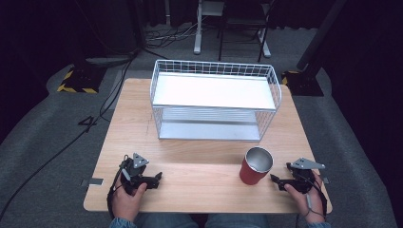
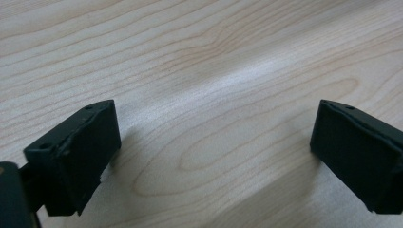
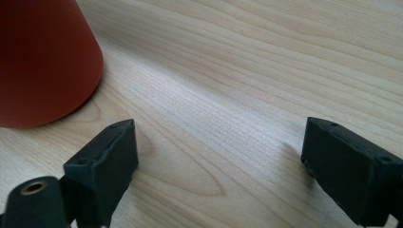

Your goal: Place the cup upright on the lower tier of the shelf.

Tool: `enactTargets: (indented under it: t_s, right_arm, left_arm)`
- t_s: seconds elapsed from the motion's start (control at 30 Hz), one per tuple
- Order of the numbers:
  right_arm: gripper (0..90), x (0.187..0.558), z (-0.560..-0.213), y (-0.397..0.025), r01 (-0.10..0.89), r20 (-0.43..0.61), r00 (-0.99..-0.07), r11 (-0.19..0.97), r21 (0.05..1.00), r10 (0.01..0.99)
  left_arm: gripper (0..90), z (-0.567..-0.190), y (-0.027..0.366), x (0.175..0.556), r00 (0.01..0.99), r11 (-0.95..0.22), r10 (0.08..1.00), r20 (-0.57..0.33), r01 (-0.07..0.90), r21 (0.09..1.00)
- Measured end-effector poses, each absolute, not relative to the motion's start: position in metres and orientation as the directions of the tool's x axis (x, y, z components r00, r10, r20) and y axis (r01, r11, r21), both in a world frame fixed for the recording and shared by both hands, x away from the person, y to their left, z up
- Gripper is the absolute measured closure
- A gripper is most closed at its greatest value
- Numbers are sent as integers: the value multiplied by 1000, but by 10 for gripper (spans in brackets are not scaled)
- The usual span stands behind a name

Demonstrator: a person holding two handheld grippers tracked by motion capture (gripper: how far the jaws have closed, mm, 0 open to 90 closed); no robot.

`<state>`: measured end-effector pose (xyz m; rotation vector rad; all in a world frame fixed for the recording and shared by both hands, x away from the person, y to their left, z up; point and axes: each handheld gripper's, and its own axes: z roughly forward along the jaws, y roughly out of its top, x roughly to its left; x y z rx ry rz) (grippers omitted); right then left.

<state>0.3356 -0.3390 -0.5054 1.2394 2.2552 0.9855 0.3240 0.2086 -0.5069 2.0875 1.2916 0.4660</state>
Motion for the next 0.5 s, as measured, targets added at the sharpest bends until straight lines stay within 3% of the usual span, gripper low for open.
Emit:
enactTargets:
  t_s: [0.43,0.5]
  right_arm:
    - [128,335,-505,-339,576,3,-534,362,733,845]
    - [182,334,-505,-340,571,5,-532,354,740,847]
  left_arm:
    - [23,-507,208,325,452,-318,891,-28,669,672]
    - [23,-507,208,326,451,-317,892,-27,668,673]
